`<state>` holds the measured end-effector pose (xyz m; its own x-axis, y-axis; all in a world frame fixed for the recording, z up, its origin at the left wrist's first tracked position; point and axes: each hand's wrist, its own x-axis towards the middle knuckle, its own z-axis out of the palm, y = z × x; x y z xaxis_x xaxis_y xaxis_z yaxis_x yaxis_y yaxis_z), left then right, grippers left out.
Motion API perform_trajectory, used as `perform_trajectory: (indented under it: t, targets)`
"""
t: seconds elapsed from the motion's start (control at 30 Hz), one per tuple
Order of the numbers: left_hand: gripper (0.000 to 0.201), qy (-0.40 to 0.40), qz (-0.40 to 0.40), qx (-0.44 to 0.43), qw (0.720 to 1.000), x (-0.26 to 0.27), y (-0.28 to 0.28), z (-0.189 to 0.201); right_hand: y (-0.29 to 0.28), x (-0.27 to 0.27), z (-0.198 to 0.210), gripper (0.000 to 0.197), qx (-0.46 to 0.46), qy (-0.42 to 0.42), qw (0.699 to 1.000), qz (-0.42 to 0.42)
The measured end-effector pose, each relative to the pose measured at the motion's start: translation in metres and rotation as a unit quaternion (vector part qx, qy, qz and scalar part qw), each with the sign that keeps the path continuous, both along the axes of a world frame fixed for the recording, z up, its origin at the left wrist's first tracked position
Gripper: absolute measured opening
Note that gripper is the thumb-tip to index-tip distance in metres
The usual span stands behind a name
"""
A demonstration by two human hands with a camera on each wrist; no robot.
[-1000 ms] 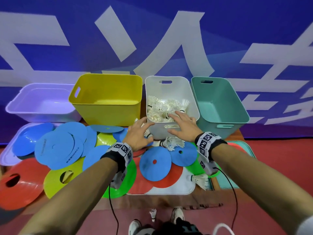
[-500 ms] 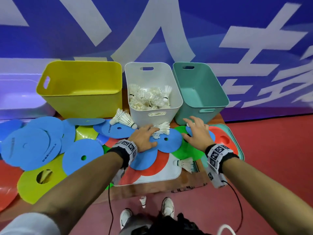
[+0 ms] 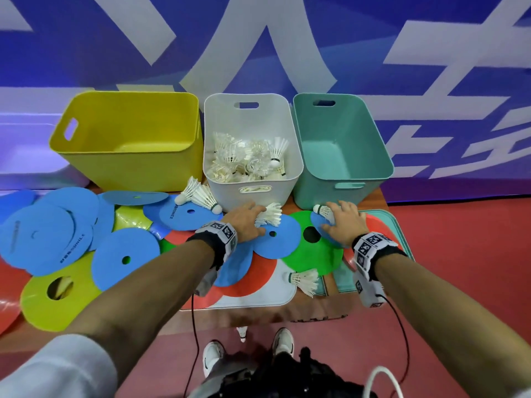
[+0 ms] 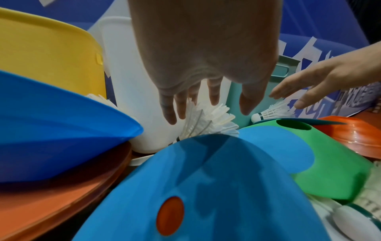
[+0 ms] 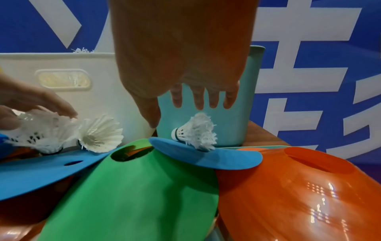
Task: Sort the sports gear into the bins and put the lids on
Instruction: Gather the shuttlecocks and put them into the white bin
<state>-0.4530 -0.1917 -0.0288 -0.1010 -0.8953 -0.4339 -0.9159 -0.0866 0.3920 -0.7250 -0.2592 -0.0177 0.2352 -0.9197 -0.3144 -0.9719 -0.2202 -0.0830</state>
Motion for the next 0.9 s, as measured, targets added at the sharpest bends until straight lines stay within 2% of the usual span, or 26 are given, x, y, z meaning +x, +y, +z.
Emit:
perform_trajectory:
  t: [0.27, 0.43, 0.77, 0.9]
  targets:
    - [0.067, -0.013, -0.004, -0.011, 1.0, -0.01, -0.004, -0.004, -0.014, -0.006, -0.016, 0.071, 0.016, -0.009, 1.0, 0.002]
    - [0.075, -0.021, 0.001, 0.012, 1.0, -0.014, -0.003, -0.004, -0.02, -0.005, -0.02, 0.053, 0.008, -0.017, 1.0, 0.025]
    - [0.085, -0.031, -0.013, 0.011, 0.999, -0.017, 0.0, -0.006, -0.021, -0.007, -0.024, 0.047, -0.016, 0.021, 0.999, 0.022]
    - [0.087, -0.036, -0.022, 0.0, 0.999, -0.017, 0.0, -0.004, -0.021, -0.005, -0.024, 0.049, 0.006, -0.015, 1.0, 0.01]
